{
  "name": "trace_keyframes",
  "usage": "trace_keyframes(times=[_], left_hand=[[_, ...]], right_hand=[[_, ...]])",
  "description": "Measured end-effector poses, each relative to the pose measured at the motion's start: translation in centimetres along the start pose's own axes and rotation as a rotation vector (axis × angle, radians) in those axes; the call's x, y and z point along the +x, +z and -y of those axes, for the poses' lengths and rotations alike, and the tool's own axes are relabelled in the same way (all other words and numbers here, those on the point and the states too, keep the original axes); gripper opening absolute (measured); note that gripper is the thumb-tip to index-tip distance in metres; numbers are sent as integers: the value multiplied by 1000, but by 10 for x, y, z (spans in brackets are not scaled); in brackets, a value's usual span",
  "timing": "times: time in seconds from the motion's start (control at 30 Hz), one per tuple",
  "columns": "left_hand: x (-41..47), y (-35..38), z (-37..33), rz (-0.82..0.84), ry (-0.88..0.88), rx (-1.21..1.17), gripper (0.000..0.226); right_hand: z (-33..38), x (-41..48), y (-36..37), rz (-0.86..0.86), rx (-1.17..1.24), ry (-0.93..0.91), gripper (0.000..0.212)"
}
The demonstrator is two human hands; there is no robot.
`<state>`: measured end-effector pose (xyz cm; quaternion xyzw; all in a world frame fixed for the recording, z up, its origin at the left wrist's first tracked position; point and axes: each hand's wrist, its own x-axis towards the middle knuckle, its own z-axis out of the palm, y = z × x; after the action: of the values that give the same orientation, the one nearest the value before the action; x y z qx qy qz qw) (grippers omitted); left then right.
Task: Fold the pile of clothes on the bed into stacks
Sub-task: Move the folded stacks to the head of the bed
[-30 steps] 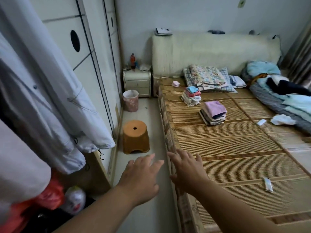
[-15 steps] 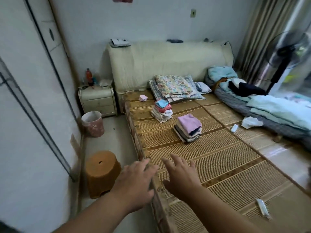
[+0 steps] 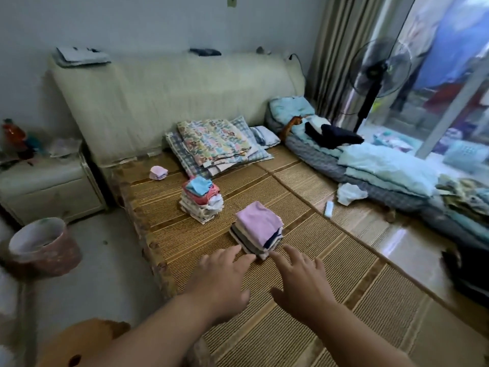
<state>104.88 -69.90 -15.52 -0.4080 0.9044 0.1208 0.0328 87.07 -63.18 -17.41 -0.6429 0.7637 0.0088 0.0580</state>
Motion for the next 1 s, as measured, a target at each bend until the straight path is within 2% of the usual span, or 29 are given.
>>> trace_keyframes(times=[0.3,0.5,0.63,0.7,0.8,0.9,0.97,1.0], left_hand=[[231,36,115,269,215,68,72],[353,65,155,316,303,86,71],[422,108,161,333,389,145,63],[454,133,162,364,420,182,64],[500,180,164,365,243,11,79],[534,221,171,401,-87,-268,114],[550,247,179,458,-201,-349,129],[555,257,183,490,-187,-350,128]], right_hand=[[-13,189,79,136,150,361,77],[-42,277,124,155,244,529,74],[-63,325,166,121,457,652,66],[-73,350,191,37,626,726,69],[-93,384,242,-121,882,975,90],[-114,400,286,-56,1219,1281,125],[-124,402,314,30,1365,1307,135],[-128,401,328,55,1417,1254,129]])
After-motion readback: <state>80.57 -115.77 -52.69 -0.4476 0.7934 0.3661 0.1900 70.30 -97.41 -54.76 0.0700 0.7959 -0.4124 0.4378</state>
